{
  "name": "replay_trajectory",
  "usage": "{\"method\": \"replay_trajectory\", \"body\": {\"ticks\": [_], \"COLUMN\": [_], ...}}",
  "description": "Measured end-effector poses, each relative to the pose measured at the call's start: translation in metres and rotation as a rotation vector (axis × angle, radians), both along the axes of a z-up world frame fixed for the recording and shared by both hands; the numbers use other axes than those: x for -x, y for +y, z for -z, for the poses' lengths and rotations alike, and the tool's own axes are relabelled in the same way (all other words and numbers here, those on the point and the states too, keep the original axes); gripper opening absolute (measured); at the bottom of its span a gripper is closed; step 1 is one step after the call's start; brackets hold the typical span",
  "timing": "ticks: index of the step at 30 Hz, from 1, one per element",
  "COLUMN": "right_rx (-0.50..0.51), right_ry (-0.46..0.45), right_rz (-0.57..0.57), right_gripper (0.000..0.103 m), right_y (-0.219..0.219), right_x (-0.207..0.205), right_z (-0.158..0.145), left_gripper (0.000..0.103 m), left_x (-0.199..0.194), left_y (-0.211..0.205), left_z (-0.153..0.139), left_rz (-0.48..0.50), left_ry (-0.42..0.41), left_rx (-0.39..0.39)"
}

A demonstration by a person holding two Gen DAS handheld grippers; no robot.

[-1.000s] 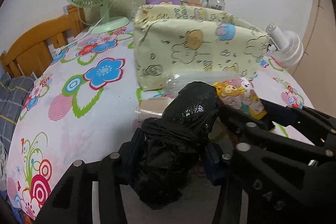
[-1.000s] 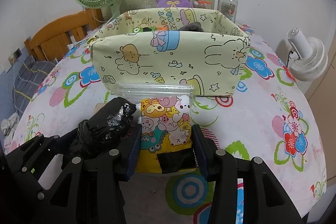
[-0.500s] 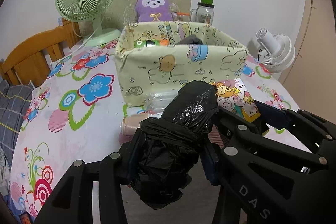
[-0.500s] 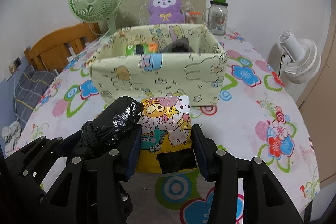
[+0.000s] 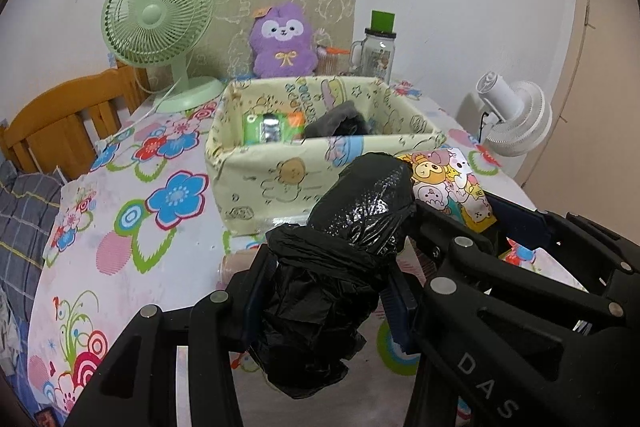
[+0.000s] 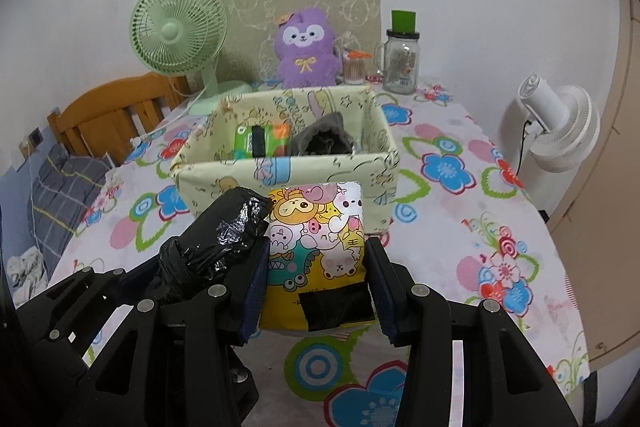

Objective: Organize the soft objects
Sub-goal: 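Lift the black bundle with the left gripper while the right carries the yellow packet over the box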

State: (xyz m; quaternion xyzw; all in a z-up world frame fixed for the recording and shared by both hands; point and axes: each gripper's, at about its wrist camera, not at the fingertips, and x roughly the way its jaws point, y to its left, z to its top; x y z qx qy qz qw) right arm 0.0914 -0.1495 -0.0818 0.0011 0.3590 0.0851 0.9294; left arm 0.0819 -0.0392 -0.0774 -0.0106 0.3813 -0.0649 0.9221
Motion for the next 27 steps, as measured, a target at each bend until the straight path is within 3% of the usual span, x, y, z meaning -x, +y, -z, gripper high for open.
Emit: {"method": "replay_trajectory", "body": {"ticks": [27], "right_rx": [-0.022], "right_ry": [-0.125], "right_rz": [0.048], "right_gripper": [0.050], "right_y": [-0.024], "right_x": [0.008], "right_z": [-0.063], "left_gripper": [0.052], "left_x": [-0.002], "left_y": [-0.022], "left_z": [-0.062], "left_rz": [0.043], "left_ry": [-0.120], "left_rx": [-0.005]}}
